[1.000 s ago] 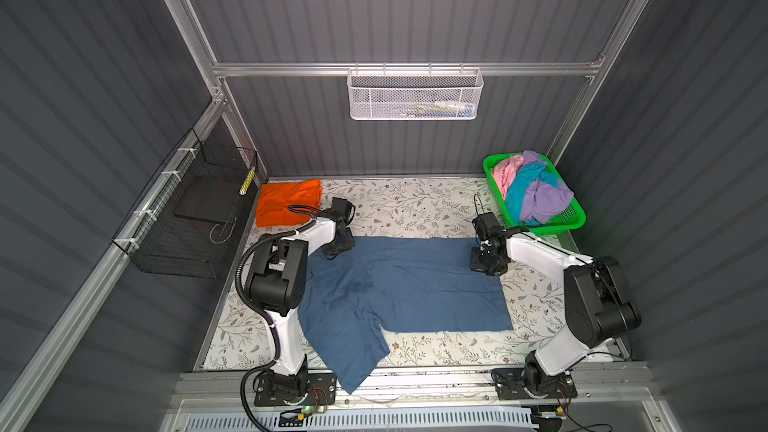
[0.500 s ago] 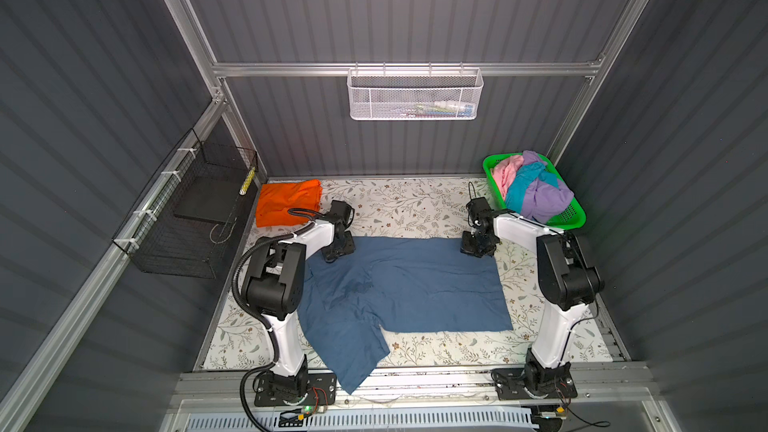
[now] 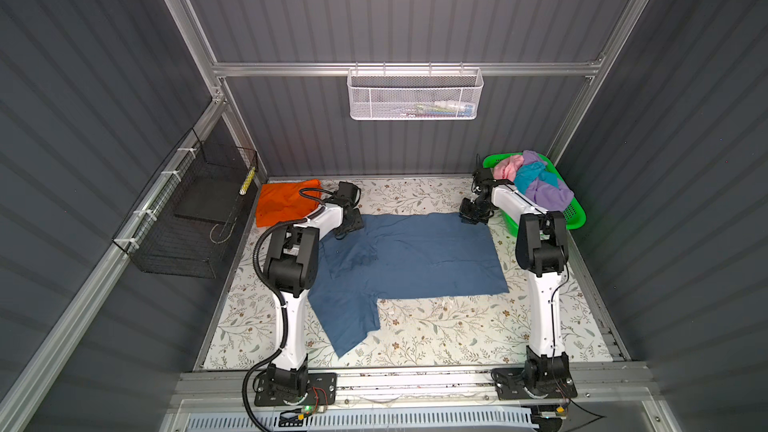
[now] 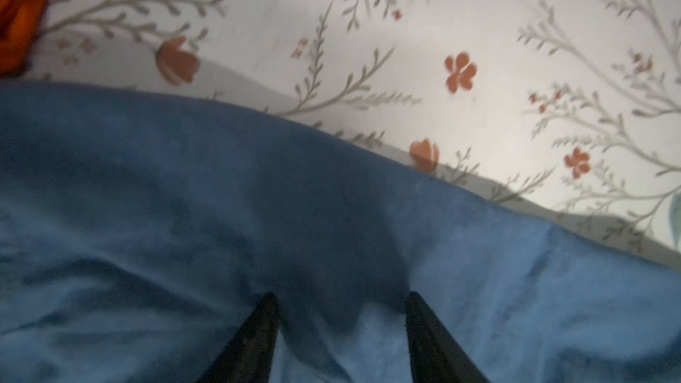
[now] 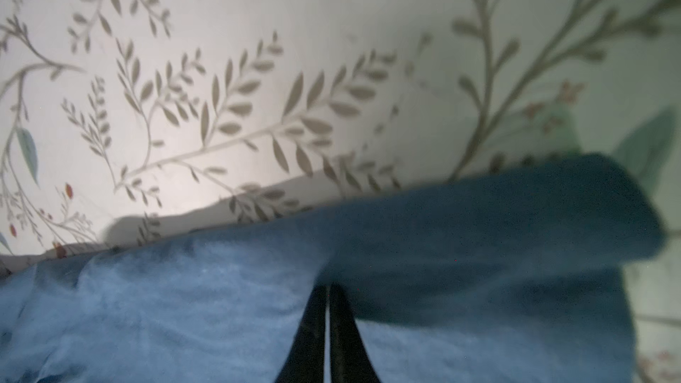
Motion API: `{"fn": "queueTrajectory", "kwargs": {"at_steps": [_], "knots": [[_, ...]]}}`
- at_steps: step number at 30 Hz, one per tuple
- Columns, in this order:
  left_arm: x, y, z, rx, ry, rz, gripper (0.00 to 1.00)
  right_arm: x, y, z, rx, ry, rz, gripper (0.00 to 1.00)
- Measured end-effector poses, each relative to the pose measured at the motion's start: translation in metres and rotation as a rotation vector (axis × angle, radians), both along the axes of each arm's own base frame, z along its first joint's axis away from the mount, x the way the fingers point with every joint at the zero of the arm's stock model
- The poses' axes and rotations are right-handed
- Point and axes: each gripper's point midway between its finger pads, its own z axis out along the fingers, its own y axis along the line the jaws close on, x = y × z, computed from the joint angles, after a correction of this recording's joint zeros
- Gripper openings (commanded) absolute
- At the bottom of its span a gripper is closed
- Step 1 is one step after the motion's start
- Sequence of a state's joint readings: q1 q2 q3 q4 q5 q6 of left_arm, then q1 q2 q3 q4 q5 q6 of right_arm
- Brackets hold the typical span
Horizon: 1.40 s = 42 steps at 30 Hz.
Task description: Fold and stack the t-shirts
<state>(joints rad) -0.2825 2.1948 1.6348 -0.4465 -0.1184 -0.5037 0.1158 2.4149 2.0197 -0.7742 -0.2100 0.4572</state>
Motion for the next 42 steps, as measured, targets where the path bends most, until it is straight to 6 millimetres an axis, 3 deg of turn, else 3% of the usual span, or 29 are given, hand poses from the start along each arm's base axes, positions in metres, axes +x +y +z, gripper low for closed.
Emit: {"fn": "queueTrajectory", "kwargs": {"at_steps": [3,6,10,12,15,17,19,22,25,29,31,37,42], "knots": [[0.018,-0.007,0.002,-0.011,-0.026,-0.018,0.67,0.013,-0.006,0.001,0.034,-0.006,-0.020,0.09],[0.025,-0.012,0.005,-0.020,-0.031,-0.037,0.67,0.013,-0.013,0.002,0.053,0.001,-0.032,0.09],[0.014,-0.012,0.011,-0.023,0.002,-0.049,0.66,-0.014,-0.020,0.013,0.048,0.016,-0.043,0.09],[-0.001,-0.008,0.022,-0.021,0.016,-0.050,0.67,-0.033,-0.021,0.028,0.042,0.007,-0.041,0.10],[-0.031,-0.001,0.063,-0.025,-0.012,-0.052,0.66,-0.065,-0.023,0.066,0.023,-0.060,-0.040,0.17],[-0.057,0.007,0.103,-0.035,-0.070,-0.049,0.52,-0.090,-0.026,0.093,0.011,-0.120,-0.047,0.26],[-0.084,0.015,0.137,-0.046,-0.137,-0.041,0.38,-0.113,-0.029,0.107,-0.001,-0.158,-0.049,0.34],[-0.132,0.030,0.157,-0.057,-0.174,-0.017,0.28,-0.151,-0.034,0.101,-0.020,-0.155,-0.054,0.42],[-0.181,0.040,0.130,-0.050,-0.097,-0.001,0.30,-0.193,-0.042,0.070,-0.050,-0.072,-0.059,0.48],[-0.251,0.045,0.070,-0.017,0.097,0.005,0.59,-0.237,-0.050,0.035,-0.081,0.032,-0.064,0.62],[-0.279,0.044,0.052,-0.011,0.162,-0.001,0.66,-0.248,-0.052,0.027,-0.084,0.058,-0.071,0.68],[-0.328,0.044,0.017,-0.016,0.255,0.010,0.68,-0.262,-0.063,0.011,-0.073,0.096,-0.123,0.73],[-0.348,0.051,-0.011,0.007,0.333,0.037,0.68,-0.259,-0.069,0.009,-0.052,0.093,-0.155,0.76]]}}
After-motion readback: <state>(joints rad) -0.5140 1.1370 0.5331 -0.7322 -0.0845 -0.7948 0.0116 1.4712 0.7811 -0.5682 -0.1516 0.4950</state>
